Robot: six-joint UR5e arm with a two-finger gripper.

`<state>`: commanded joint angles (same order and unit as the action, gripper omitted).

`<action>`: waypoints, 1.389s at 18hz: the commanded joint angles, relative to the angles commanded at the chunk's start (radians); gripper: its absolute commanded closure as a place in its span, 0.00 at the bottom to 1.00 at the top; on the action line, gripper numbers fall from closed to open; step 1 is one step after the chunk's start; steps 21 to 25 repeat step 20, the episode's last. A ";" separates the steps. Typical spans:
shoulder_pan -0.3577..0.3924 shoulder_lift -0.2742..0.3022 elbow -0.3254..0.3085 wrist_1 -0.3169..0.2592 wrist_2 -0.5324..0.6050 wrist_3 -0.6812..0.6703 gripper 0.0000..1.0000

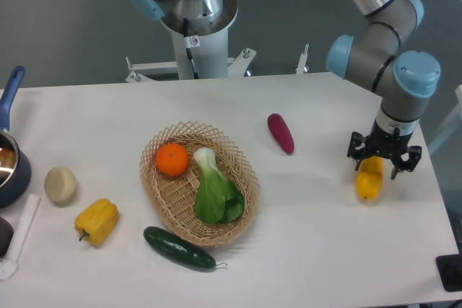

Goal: Place the mango on the table

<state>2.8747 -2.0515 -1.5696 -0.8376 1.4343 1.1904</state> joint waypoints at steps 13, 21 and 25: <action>0.170 0.227 0.059 -0.120 0.041 0.527 0.00; 0.253 0.257 0.051 -0.161 0.029 0.712 0.00; 0.253 0.257 0.051 -0.161 0.029 0.712 0.00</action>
